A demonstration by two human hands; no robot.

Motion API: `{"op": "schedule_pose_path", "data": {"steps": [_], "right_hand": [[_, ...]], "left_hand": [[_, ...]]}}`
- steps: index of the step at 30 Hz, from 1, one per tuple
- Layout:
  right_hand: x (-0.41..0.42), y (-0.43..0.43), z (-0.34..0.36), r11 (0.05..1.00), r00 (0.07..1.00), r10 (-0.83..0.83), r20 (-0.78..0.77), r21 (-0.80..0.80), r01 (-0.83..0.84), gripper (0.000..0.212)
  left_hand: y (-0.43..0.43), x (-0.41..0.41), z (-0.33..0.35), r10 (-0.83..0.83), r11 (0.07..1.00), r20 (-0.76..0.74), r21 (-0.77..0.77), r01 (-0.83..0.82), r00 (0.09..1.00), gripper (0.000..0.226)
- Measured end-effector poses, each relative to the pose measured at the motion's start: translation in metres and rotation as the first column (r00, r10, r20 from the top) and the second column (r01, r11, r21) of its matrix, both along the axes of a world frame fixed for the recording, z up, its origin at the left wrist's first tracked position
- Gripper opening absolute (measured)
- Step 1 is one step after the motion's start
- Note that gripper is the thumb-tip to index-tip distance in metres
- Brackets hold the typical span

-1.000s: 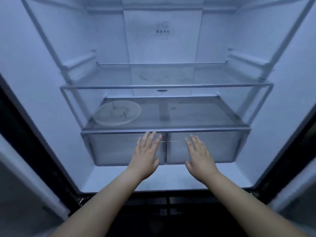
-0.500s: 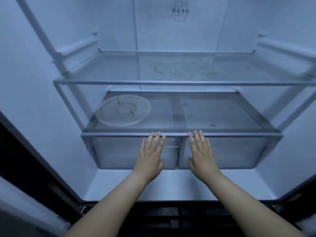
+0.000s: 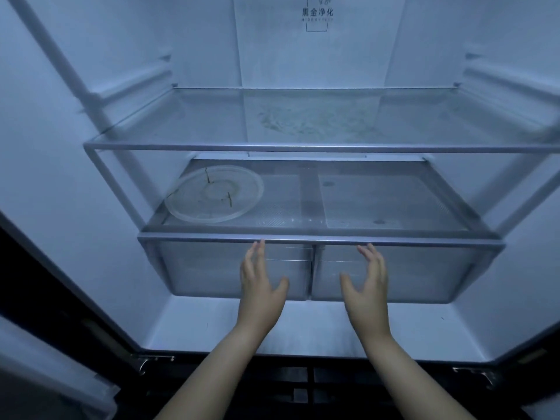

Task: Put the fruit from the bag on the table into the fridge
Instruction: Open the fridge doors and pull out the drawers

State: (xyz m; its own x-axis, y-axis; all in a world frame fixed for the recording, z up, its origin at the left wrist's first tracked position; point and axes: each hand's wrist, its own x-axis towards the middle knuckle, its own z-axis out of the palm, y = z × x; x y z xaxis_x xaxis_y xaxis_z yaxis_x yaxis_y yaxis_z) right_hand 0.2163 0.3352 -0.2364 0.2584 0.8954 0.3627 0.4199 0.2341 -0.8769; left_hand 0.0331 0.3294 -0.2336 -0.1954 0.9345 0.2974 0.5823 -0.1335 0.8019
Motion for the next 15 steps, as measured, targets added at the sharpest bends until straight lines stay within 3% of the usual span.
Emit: {"op": "schedule_pose_path", "data": {"steps": [1,2,4,6,7,8,10,12,15], "right_hand": [[0.002,-0.002,0.002,0.997,0.974,-0.056,-0.218,-0.065,0.043,0.044],[0.005,-0.001,0.005,0.987,0.899,-0.101,-0.426,-0.153,0.038,0.04],[0.014,0.008,0.01,0.965,0.626,-0.161,-0.763,-0.255,-0.063,0.039],[0.025,0.017,0.014,0.959,0.32,-0.184,-0.929,-0.241,-0.147,0.037],[0.029,0.021,0.014,0.958,0.228,-0.191,-0.955,-0.232,-0.168,0.033],[0.03,0.023,0.015,0.957,0.184,-0.196,-0.963,-0.229,-0.18,0.029],[0.033,0.024,0.014,0.95,0.168,-0.223,-0.96,-0.253,-0.184,0.023],[0.035,0.023,0.014,0.934,0.159,-0.265,-0.951,-0.294,-0.204,0.012],[0.041,0.022,0.018,0.932,0.077,-0.267,-0.961,-0.278,-0.231,0.013]], "left_hand": [[-0.003,0.006,0.007,0.086,0.994,0.267,-0.086,-0.065,0.96,0.072],[-0.003,0.012,0.013,0.167,0.979,0.525,-0.189,-0.077,0.835,0.068],[0.004,0.016,0.022,0.26,0.957,0.881,-0.289,0.015,0.396,0.056],[0.012,0.01,0.026,0.275,0.955,0.961,-0.272,0.117,-0.011,0.054],[0.014,0.006,0.028,0.268,0.957,0.953,-0.247,0.153,-0.139,0.059],[0.015,0.003,0.028,0.262,0.958,0.94,-0.227,0.173,-0.219,0.064],[0.016,0.0,0.025,0.257,0.96,0.921,-0.207,0.189,-0.294,0.068],[0.016,-0.002,0.022,0.257,0.961,0.909,-0.205,0.185,-0.328,0.068],[0.017,-0.003,0.018,0.25,0.965,0.899,-0.201,0.169,-0.359,0.066]]}}
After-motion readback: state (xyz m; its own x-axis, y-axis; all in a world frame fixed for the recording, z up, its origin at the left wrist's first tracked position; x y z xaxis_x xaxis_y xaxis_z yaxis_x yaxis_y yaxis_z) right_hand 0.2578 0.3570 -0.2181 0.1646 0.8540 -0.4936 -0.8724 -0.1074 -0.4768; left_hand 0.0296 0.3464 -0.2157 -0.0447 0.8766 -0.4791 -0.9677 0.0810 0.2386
